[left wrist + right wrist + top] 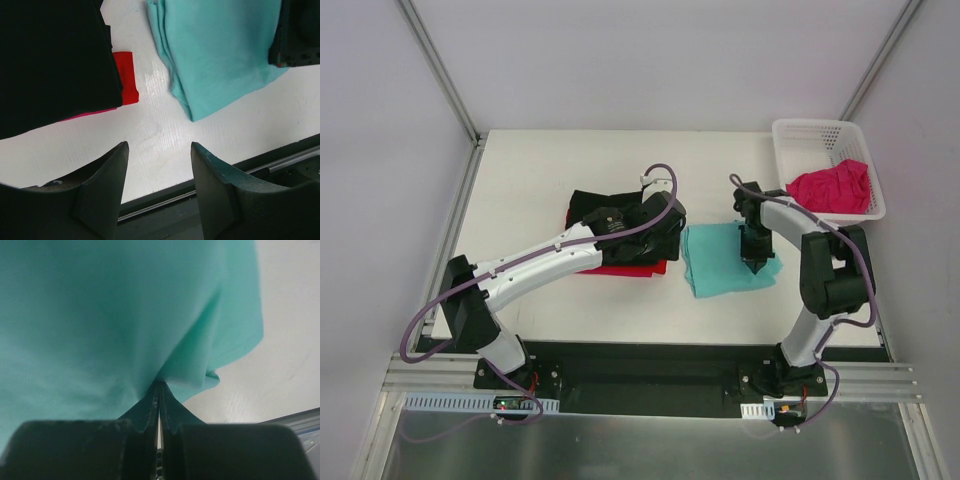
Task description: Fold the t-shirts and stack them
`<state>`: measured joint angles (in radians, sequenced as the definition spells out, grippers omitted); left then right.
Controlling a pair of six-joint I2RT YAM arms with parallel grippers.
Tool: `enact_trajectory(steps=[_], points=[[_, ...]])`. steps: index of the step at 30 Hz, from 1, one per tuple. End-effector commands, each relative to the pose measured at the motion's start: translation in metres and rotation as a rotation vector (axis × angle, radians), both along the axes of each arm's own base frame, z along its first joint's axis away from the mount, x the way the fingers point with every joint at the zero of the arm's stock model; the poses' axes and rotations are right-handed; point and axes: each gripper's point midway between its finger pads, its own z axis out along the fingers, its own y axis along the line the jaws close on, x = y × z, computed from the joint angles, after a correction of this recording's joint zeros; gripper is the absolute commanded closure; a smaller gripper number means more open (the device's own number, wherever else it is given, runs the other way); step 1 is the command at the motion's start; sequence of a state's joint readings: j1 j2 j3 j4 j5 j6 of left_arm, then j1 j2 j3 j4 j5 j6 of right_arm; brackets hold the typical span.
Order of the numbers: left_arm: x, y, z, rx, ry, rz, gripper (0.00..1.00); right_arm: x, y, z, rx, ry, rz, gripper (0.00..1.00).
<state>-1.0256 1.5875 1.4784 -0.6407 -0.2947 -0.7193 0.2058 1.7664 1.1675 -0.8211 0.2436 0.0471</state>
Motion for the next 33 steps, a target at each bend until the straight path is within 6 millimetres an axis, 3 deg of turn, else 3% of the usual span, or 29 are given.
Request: enact_trajectory(steps=[1,5,10,15,19,23,24,25,26,28,33], points=[[0.000,0.008,0.015,-0.027,-0.007,0.005,0.48,-0.037,0.041,0.004,0.079,0.102,0.103,0.99],[-0.003,0.011,0.015,-0.028,-0.003,0.007,0.48,-0.049,0.070,0.000,0.097,0.126,0.159,0.99],[-0.003,0.016,0.016,-0.031,-0.008,0.013,0.48,-0.049,0.073,0.009,0.043,0.112,0.173,0.99],[-0.007,0.009,0.007,-0.041,0.050,-0.034,0.48,-0.034,0.072,0.042,0.038,-0.018,0.154,0.98],[-0.001,0.004,-0.002,-0.043,0.112,-0.094,0.49,-0.028,0.067,0.074,0.063,-0.152,0.105,0.84],[0.004,-0.005,-0.009,-0.090,0.180,-0.185,0.50,-0.027,0.059,0.086,0.130,-0.252,0.013,0.66],[0.006,-0.010,-0.014,-0.121,0.200,-0.208,0.50,-0.019,0.068,0.090,0.211,-0.312,-0.003,0.63],[0.004,-0.013,-0.014,-0.162,0.237,-0.237,0.50,-0.026,0.065,0.079,0.233,-0.307,-0.030,0.58],[0.010,-0.009,-0.018,-0.177,0.256,-0.226,0.50,-0.023,0.061,0.087,0.277,-0.369,-0.083,0.56],[0.015,-0.008,-0.024,-0.196,0.265,-0.221,0.50,-0.021,0.058,0.081,0.313,-0.412,-0.122,0.50],[0.019,-0.015,-0.023,-0.230,0.280,-0.251,0.49,-0.016,0.046,0.079,0.433,-0.513,-0.255,0.48]])
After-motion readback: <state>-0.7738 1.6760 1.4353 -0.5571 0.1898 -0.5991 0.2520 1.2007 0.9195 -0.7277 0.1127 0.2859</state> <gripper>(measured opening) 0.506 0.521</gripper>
